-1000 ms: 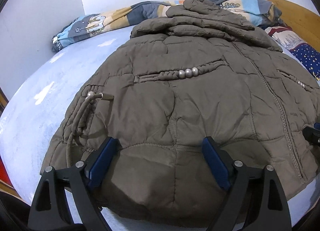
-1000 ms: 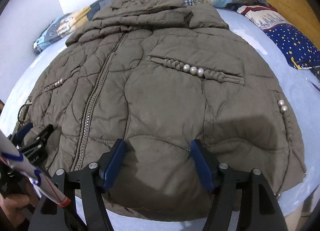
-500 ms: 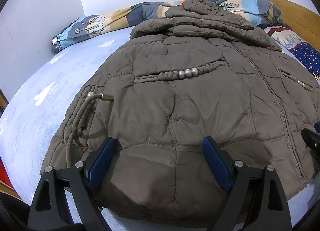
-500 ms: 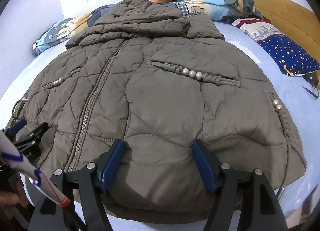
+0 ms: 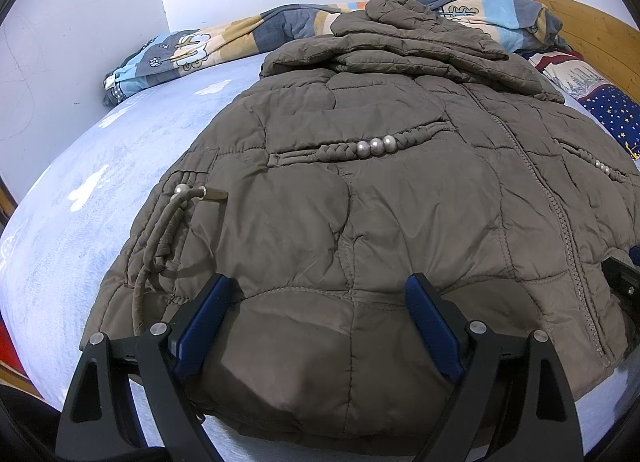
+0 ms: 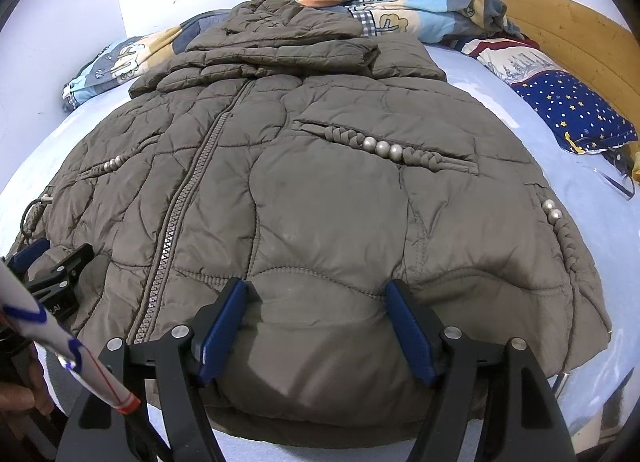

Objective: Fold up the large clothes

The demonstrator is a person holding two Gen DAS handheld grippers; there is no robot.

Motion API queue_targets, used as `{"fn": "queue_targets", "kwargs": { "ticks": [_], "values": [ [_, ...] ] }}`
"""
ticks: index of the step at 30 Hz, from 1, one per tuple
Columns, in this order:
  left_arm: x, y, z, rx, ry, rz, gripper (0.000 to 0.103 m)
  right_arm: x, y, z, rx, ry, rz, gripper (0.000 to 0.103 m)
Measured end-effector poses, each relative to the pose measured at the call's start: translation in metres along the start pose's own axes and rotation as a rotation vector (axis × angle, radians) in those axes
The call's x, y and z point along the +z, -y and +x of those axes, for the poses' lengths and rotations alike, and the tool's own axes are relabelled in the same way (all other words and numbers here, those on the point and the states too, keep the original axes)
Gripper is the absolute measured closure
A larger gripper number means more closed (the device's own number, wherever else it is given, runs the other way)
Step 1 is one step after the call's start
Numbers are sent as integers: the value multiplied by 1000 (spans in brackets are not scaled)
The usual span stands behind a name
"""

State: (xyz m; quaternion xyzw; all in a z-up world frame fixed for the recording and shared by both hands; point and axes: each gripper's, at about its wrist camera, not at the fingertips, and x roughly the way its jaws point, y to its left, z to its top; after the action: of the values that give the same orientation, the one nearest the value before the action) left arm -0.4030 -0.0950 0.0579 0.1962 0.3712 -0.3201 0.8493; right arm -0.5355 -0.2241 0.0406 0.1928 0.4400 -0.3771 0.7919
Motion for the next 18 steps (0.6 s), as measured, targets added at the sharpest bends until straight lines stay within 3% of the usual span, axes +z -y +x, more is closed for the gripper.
{"fn": "queue_targets", "kwargs": {
  "ticks": [18],
  "values": [
    [3,-2,-14,-19,1,9,14,-1,0,-15,-35,11,2,21]
  ]
}}
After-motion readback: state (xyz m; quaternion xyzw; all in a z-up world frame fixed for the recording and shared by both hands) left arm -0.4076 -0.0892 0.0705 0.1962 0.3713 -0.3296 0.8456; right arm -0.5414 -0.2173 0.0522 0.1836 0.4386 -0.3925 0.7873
